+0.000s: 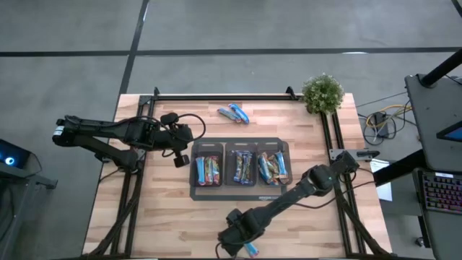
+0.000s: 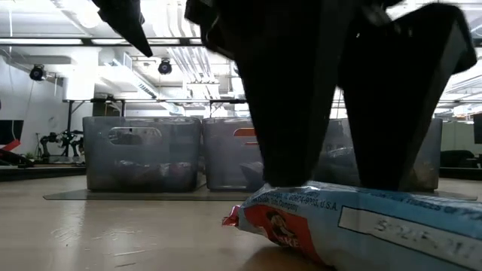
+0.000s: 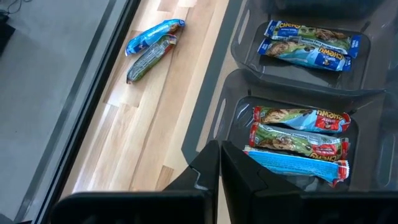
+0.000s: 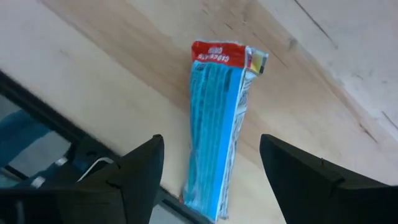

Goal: Pick and place Granola Bars by type
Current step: Put the red granola bar into the left black bin

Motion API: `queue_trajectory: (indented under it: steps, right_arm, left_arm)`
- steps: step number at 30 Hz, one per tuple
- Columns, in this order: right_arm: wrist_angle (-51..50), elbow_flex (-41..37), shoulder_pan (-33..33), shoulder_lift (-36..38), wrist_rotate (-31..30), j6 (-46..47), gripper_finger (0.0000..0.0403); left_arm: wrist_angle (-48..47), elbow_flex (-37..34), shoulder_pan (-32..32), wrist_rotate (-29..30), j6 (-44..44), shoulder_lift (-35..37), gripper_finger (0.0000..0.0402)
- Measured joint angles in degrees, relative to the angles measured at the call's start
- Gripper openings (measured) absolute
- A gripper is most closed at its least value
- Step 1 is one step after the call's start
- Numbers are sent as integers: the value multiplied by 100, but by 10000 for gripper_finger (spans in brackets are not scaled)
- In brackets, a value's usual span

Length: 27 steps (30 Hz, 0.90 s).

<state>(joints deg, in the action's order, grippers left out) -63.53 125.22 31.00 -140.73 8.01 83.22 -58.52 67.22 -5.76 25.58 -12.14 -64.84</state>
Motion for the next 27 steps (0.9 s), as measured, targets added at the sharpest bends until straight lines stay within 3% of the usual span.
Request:
queue_trajectory:
  steps: [27]
  right_arm:
    - [121,-273,-186,-41,153,77,253]
  left_arm:
    - [63,-2,0,131,-2,0,0]
